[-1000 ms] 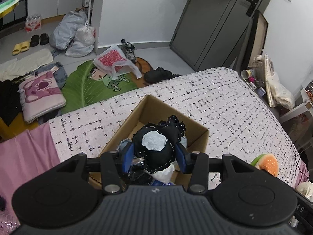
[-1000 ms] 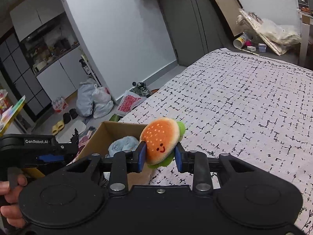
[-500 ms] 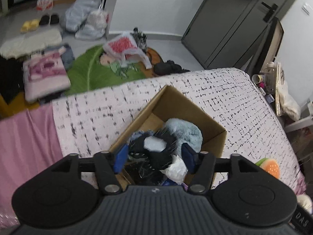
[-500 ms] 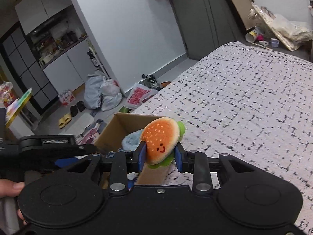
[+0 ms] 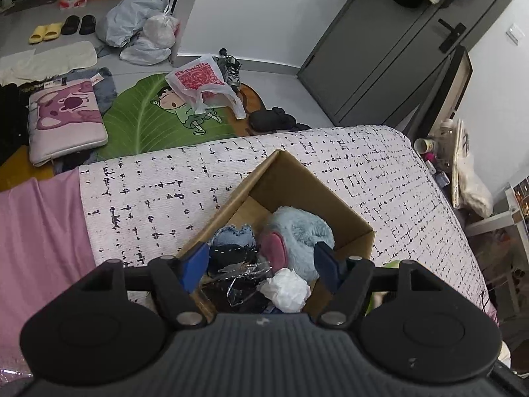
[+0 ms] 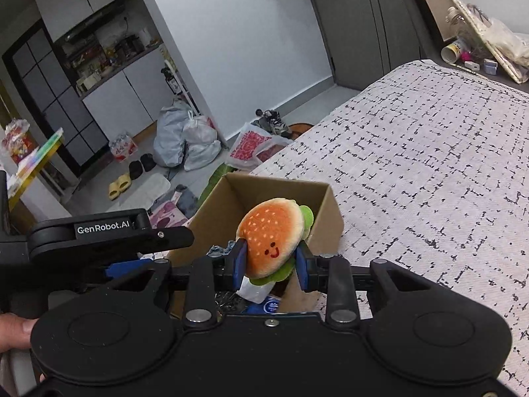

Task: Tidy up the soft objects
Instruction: 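Release the black plush into the box with the left tool while the right tool drops the burger plush in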

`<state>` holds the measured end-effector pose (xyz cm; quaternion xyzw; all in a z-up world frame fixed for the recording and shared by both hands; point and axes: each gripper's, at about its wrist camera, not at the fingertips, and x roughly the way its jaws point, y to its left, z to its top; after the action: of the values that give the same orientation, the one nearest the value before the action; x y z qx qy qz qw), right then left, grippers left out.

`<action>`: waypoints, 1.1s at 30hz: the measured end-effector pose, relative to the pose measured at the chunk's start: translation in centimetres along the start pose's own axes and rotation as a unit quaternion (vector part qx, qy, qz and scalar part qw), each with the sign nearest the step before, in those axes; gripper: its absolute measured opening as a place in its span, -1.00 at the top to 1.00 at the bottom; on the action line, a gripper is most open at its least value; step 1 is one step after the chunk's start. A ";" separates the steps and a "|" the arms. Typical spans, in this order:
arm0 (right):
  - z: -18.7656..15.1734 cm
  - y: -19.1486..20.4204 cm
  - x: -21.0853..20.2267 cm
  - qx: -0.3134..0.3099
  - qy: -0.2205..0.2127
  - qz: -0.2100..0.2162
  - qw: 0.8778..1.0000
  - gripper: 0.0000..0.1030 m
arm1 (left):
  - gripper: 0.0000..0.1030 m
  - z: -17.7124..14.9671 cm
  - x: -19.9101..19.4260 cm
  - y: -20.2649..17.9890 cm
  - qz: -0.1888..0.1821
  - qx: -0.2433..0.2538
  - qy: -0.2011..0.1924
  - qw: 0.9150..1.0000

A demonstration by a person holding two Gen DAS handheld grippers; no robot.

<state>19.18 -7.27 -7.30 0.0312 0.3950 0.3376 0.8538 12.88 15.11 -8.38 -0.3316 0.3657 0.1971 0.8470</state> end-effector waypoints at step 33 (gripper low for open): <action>2.8 2.1 -1.8 0.047 0.000 -0.023 0.999 -0.22 | -0.34 0.2 -0.3 1.9 -0.040 -0.007 -0.002 0.999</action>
<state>19.14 -6.17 -3.57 0.0619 0.4109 0.2988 0.8591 11.65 16.51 -8.82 -0.3517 0.3487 0.1666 0.8526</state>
